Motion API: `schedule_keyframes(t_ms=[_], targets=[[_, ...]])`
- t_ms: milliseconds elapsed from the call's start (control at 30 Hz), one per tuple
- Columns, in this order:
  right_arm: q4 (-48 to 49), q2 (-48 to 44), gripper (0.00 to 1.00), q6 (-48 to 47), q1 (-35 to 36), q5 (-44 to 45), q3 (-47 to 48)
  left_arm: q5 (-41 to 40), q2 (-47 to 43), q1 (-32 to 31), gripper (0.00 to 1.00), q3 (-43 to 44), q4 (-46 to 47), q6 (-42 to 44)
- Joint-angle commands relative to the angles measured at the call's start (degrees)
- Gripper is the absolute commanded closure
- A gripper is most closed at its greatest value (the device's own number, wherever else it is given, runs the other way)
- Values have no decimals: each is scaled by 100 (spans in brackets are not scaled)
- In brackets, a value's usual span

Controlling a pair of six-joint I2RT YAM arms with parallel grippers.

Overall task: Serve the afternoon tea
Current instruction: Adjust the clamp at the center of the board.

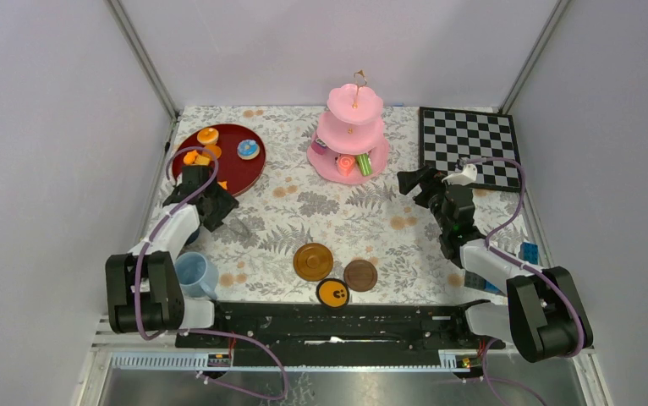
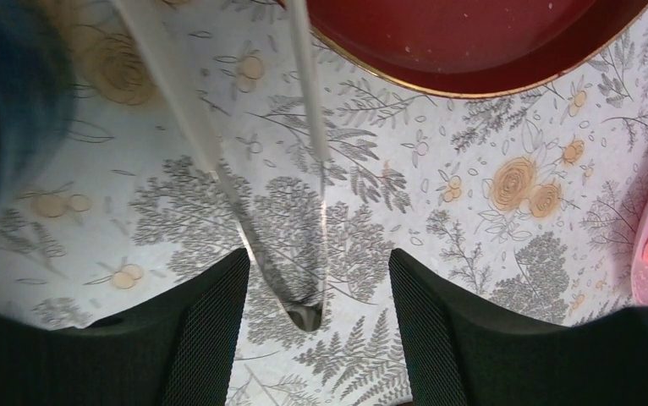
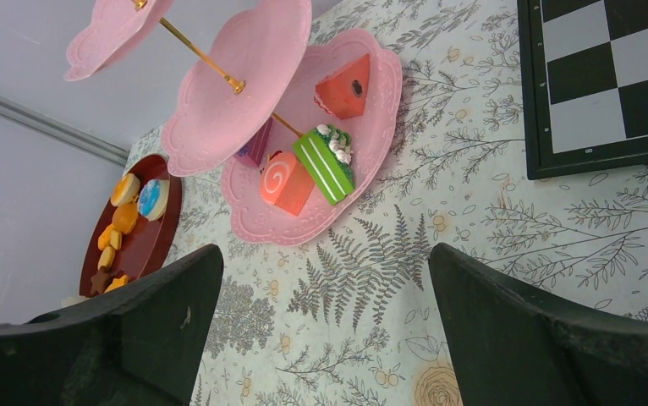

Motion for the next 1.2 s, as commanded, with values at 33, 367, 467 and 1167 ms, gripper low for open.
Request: schedule_keyframes(t_ms=[33, 367, 467, 1167], targets=[[312, 38, 2, 5, -54, -86, 7, 57, 364, -384, 36, -30, 790, -358], [312, 66, 2, 7, -59, -90, 17, -347, 884, -700, 50, -67, 990, -524], [312, 67, 2, 17, -62, -84, 15, -372, 954, -735, 68, -102, 1075, -427], [224, 74, 2, -89, -73, -127, 72, -2143, -152, -2250, 100, 112, 745, 489]])
